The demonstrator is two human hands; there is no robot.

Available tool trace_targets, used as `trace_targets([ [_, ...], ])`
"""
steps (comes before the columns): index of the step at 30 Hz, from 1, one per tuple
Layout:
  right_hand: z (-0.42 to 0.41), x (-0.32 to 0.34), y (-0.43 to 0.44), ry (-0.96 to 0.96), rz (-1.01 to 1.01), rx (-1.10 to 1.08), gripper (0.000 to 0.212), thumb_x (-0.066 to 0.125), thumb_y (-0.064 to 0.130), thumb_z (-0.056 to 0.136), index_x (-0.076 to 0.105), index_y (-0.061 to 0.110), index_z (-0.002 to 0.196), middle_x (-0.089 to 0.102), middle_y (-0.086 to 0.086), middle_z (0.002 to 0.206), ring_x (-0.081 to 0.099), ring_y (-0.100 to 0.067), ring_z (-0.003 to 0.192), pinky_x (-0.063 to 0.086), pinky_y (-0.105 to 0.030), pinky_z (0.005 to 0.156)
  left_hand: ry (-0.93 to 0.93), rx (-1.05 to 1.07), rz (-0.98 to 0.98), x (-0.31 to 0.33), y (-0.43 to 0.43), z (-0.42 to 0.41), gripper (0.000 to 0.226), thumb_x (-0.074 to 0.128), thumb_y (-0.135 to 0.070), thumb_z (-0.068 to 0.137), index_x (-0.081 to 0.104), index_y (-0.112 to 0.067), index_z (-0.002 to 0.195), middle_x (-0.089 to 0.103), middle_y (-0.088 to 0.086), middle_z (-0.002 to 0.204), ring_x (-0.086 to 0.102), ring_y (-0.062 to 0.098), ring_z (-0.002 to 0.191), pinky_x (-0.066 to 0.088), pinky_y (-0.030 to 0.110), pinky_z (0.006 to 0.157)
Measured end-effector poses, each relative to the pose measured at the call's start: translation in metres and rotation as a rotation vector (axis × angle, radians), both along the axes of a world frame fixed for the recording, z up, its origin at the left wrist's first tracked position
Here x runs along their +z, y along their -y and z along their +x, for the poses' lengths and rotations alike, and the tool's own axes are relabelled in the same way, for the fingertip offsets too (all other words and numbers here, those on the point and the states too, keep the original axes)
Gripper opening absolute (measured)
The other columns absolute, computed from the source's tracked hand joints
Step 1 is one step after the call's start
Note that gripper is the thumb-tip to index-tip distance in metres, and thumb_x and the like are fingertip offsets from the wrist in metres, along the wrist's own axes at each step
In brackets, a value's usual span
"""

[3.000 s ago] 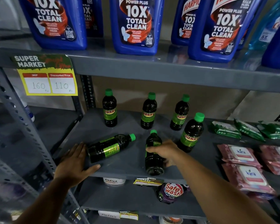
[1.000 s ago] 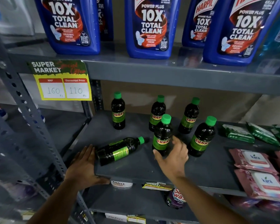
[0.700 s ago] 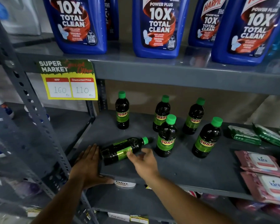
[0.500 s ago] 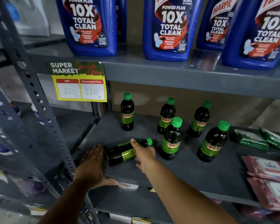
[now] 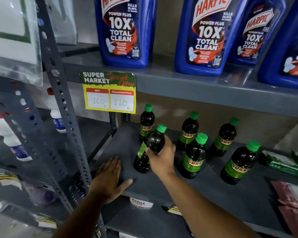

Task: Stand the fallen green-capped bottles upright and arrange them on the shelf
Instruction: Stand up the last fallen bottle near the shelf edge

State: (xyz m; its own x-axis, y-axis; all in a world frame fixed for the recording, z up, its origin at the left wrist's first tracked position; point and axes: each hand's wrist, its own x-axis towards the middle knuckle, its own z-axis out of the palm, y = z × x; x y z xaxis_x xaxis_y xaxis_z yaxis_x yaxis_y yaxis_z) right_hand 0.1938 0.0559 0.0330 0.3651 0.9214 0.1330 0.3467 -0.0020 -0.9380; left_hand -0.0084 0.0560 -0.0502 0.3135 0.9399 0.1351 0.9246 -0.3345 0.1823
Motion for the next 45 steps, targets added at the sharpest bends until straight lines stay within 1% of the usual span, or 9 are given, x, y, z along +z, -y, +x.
trace_targets([
  [5, 0.013, -0.009, 0.013, 0.254, 0.121, 0.136, 0.087, 0.079, 0.011, 0.073, 0.031, 0.013, 0.146, 0.033, 0.004, 0.126, 0.040, -0.010, 0.122, 0.022, -0.012, 0.104, 0.033, 0.002, 0.029, 0.001, 0.002, 0.002, 0.099, 0.002, -0.076, 0.081, 0.029, -0.004, 0.143, 0.032, 0.015, 0.151, 0.022, 0.026, 0.141, 0.016, 0.041, 0.112],
  [10, 0.034, -0.016, 0.003, 0.083, -0.128, 0.429, 0.114, 0.078, 0.010, 0.072, 0.001, 0.033, 0.152, 0.051, 0.023, 0.125, 0.049, -0.006, 0.124, 0.036, -0.029, 0.109, -0.009, 0.011, 0.009, -0.003, 0.001, 0.000, 0.095, 0.006, -0.074, 0.084, 0.032, -0.004, 0.142, 0.034, 0.015, 0.150, 0.026, 0.027, 0.140, 0.022, 0.044, 0.112],
  [17, 0.033, -0.020, -0.001, 0.230, -0.101, 0.286, 0.086, 0.088, 0.029, 0.063, 0.040, 0.022, 0.134, 0.052, 0.004, 0.121, 0.052, -0.011, 0.113, 0.043, -0.031, 0.100, -0.006, 0.013, 0.003, -0.003, -0.001, 0.000, 0.099, 0.002, -0.076, 0.081, 0.027, -0.004, 0.144, 0.029, 0.013, 0.153, 0.020, 0.026, 0.142, 0.018, 0.043, 0.113],
  [23, 0.034, -0.026, -0.003, 0.171, -0.104, 0.362, 0.086, 0.085, 0.018, 0.069, 0.037, 0.019, 0.140, 0.057, 0.012, 0.119, 0.055, -0.002, 0.109, 0.042, -0.019, 0.096, -0.008, 0.014, 0.010, -0.004, 0.000, 0.000, 0.103, -0.005, -0.078, 0.077, 0.017, -0.007, 0.147, 0.019, 0.011, 0.157, 0.009, 0.023, 0.144, 0.010, 0.042, 0.116],
  [30, 0.022, -0.028, -0.004, 0.208, -0.097, 0.352, 0.088, 0.086, 0.024, 0.065, 0.036, 0.024, 0.137, 0.057, 0.011, 0.116, 0.055, -0.008, 0.110, 0.048, -0.037, 0.099, -0.013, 0.007, 0.029, -0.003, 0.000, 0.000, 0.102, -0.002, -0.078, 0.079, 0.022, -0.005, 0.146, 0.025, 0.013, 0.155, 0.015, 0.025, 0.143, 0.010, 0.039, 0.113],
  [33, 0.018, -0.032, -0.005, 0.241, -0.058, 0.232, 0.090, 0.089, 0.047, 0.047, 0.041, 0.037, 0.123, 0.055, 0.010, 0.118, 0.053, -0.008, 0.112, 0.048, -0.032, 0.094, -0.018, 0.004, 0.033, -0.002, 0.001, 0.001, 0.099, 0.001, -0.077, 0.081, 0.026, -0.005, 0.145, 0.028, 0.014, 0.153, 0.019, 0.026, 0.142, 0.011, 0.038, 0.112],
  [35, 0.016, -0.036, -0.004, 0.212, -0.072, 0.287, 0.079, 0.087, 0.036, 0.056, 0.039, 0.048, 0.117, 0.054, 0.011, 0.114, 0.055, -0.008, 0.110, 0.047, -0.027, 0.089, -0.020, 0.003, 0.041, -0.001, 0.001, 0.002, 0.100, 0.000, -0.076, 0.081, 0.025, -0.005, 0.145, 0.028, 0.014, 0.153, 0.018, 0.025, 0.142, 0.011, 0.038, 0.112],
  [41, 0.013, -0.041, -0.003, 0.315, -0.073, 0.200, 0.088, 0.083, 0.053, 0.051, 0.044, 0.024, 0.124, 0.057, 0.005, 0.116, 0.053, -0.014, 0.113, 0.049, -0.034, 0.091, -0.023, 0.016, 0.059, -0.003, 0.001, 0.002, 0.097, 0.002, -0.076, 0.080, 0.019, -0.008, 0.147, 0.021, 0.011, 0.156, 0.011, 0.022, 0.144, 0.008, 0.038, 0.113],
  [45, 0.010, -0.043, -0.001, 0.378, -0.100, 0.278, 0.076, 0.080, 0.039, 0.069, 0.040, 0.020, 0.131, 0.059, 0.000, 0.120, 0.055, -0.023, 0.117, 0.047, -0.034, 0.090, -0.021, 0.016, 0.059, -0.005, -0.001, 0.001, 0.094, 0.005, -0.075, 0.082, 0.020, -0.008, 0.147, 0.022, 0.010, 0.156, 0.011, 0.021, 0.144, 0.009, 0.038, 0.113],
])
